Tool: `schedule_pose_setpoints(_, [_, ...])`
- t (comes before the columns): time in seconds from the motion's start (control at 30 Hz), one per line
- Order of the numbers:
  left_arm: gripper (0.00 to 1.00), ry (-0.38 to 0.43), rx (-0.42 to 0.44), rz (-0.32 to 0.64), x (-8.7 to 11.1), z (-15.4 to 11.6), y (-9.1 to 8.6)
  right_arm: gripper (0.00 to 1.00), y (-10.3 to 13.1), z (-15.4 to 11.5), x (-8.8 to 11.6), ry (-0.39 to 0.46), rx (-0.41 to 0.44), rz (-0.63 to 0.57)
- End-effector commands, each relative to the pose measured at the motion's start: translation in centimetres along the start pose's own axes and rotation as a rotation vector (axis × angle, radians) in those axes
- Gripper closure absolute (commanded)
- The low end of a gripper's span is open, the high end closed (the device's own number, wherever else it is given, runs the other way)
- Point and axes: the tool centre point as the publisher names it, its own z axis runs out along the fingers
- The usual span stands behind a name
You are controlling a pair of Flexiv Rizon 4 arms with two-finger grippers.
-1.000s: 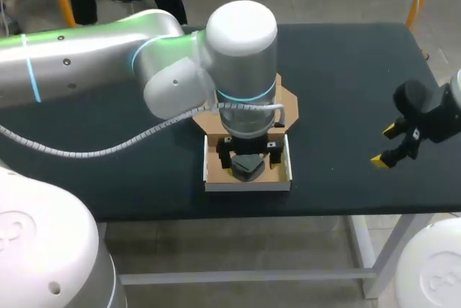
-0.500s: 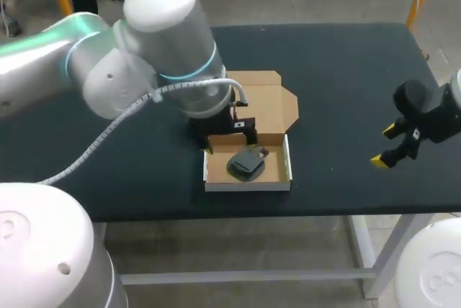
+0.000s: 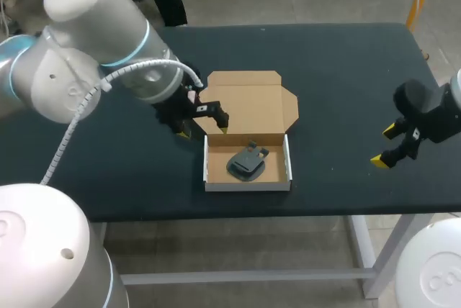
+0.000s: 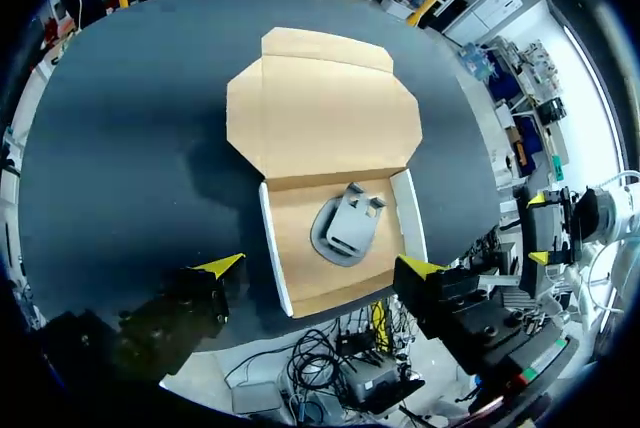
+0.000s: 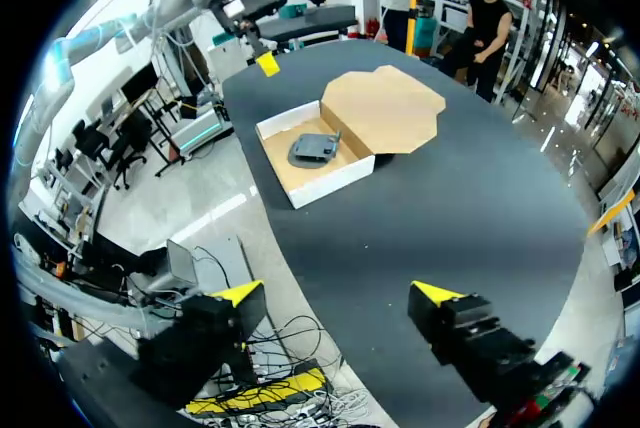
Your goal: Assemble the packaging by folding the flat box into shape, placing the metal phone stand inside, and closing the box properly
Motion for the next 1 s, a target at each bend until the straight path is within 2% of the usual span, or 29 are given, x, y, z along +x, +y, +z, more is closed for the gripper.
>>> schedule_pose_setpoints(0.03, [0.00,0.151,0.004,0.010,-1.5,-0.3,-0.7,0.00,0.0,-0.2,0.0,0.004,-0.004,-0.001])
schedule_pose_setpoints(0.57, [0.00,0.247,0.046,0.112,-5.1,-0.5,-3.8,0.00,3.7,-1.3,-1.7,0.062,0.054,-0.051])
schedule_pose_setpoints(1.0, [0.00,0.247,0.046,0.112,-5.1,-0.5,-3.8,0.00,8.2,-1.4,-4.2,0.086,0.199,-0.122])
